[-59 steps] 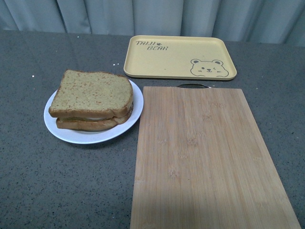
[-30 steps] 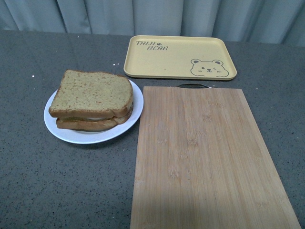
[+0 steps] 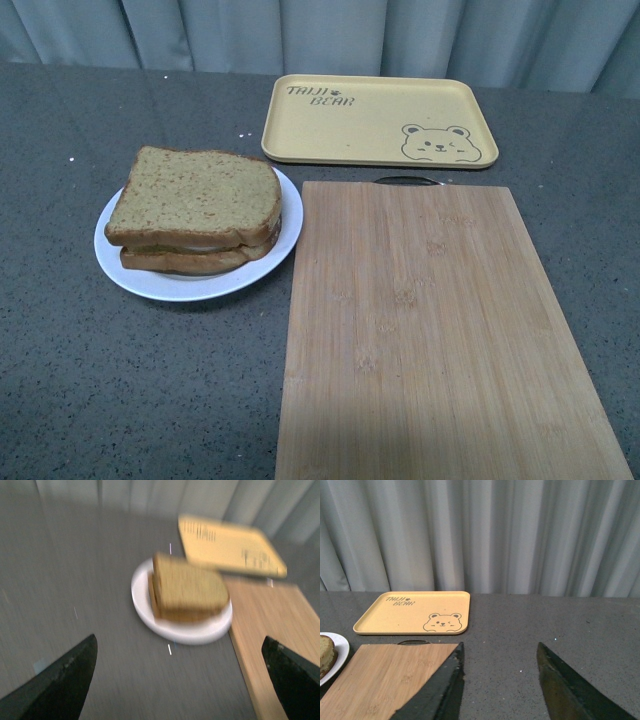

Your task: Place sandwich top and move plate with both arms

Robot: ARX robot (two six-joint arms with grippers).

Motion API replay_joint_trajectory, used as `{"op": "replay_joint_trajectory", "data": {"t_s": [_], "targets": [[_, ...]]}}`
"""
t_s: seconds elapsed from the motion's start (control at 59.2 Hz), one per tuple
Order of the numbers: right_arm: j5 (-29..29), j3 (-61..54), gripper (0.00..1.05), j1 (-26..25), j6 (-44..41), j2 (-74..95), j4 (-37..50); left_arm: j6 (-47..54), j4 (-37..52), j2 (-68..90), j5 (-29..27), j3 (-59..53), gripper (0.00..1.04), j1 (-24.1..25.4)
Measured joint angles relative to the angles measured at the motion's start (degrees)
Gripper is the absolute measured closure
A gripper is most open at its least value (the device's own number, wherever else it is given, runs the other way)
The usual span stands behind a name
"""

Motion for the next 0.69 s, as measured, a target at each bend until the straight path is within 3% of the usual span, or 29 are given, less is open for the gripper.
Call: {"op": "replay_joint_trajectory", "data": {"t_s": [0.084,0.152,0.27,0.489,0.692], "targets": [[0.1,0.0,0.48,0.0,0.0,0.0,0.0,-6.7,0.6,8.2,0.4,0.3,0.07,-0.9],[0.1,0.0,0.30,0.0,0.0,0.0,0.0,-15.8,8.3,18.9,-1.7,1.7,0.07,-5.2],[0.1,0.0,0.08,0.0,0.0,0.0,0.0,-27.6,20.1,35.6,-3.3,4.5,0.07,-10.8],[0.1,0.0,0.09,0.0,0.0,0.0,0.0,-47.5,36.5,62.0,-4.7,8.4,0.07,-18.0],[0.1,0.0,0.09,0.0,0.0,0.0,0.0,-61.7,45.4,81.4,-7.9,13.6,0.07,-22.8]]}}
